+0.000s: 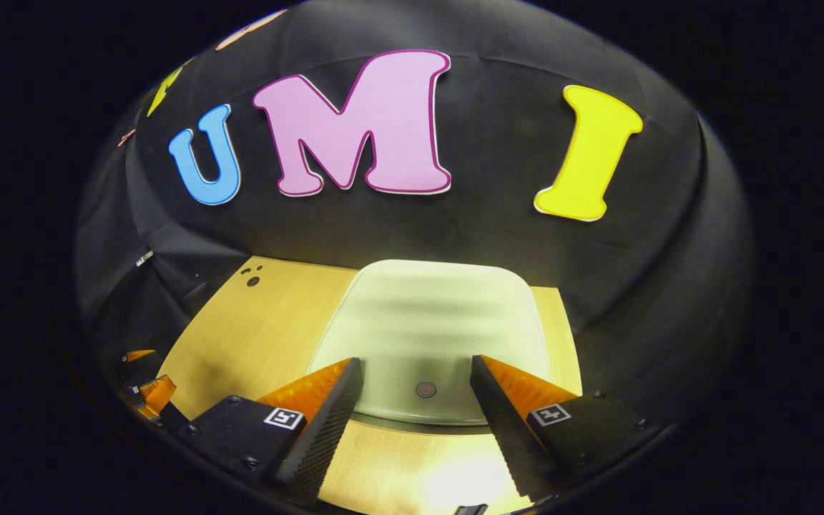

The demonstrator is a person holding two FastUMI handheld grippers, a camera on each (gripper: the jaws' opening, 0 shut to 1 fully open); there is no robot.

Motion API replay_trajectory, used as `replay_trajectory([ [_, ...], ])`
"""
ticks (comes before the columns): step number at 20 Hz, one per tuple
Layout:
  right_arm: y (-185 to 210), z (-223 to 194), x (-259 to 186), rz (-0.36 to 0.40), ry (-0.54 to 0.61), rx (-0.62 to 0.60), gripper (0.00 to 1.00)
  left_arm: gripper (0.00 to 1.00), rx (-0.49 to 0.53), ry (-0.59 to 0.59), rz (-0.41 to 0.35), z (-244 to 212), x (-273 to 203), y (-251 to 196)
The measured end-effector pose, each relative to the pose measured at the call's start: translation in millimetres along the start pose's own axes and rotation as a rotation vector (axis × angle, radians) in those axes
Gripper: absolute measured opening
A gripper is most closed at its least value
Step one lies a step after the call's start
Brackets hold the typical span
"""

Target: Press the lid of the desktop garbage bin to open it, pick up the crumpled paper on the desktop and throw it into the bin, then pick up the pop can on the desktop and drop it into the bin, and finally close the garbage bin lid.

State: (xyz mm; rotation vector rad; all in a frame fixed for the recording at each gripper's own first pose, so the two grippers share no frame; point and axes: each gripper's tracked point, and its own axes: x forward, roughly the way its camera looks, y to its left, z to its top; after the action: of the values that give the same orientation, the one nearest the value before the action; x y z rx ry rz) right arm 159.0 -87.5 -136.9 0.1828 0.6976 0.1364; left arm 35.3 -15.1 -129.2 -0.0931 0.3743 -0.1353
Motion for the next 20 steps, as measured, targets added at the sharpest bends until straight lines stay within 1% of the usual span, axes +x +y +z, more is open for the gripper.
replay_trajectory([
  [6, 0, -8, 4, 0.001, 0.096, 0.006, 0.99, 0.9, -0.009, -0.007, -0.035, -3, 0, 4],
  [8, 0, -12, 4, 0.012, 0.15, 0.007, 0.99, 0.9, -0.011, -0.007, -0.051, -6, 1, 8],
  [9, 5, -20, 9, 0.015, 0.186, 0.009, 0.99, 0.9, -0.011, -0.009, -0.059, -6, 2, 8],
  [13, 5, -22, 11, 0.015, 0.299, 0.01, 0.99, 0.9, -0.004, -0.024, -0.089, -6, 1, 18],
  [16, 5, -24, 13, 0.023, 0.389, -0.01, 0.99, 0.9, 0.02, -0.038, -0.111, -6, 0, 23],
  [17, 3, -27, 15, 0.012, 0.423, -0.021, 0.99, 0.9, 0.03, -0.042, -0.117, -5, 0, 25],
  [19, 3, -25, 18, -0.015, 0.446, -0.016, 1.0, 0.9, 0.041, -0.05, -0.134, -4, 0, 25],
  [20, 4, -20, 19, -0.019, 0.439, -0.013, 0.99, 0.9, 0.042, -0.05, -0.142, -4, 1, 25],
])
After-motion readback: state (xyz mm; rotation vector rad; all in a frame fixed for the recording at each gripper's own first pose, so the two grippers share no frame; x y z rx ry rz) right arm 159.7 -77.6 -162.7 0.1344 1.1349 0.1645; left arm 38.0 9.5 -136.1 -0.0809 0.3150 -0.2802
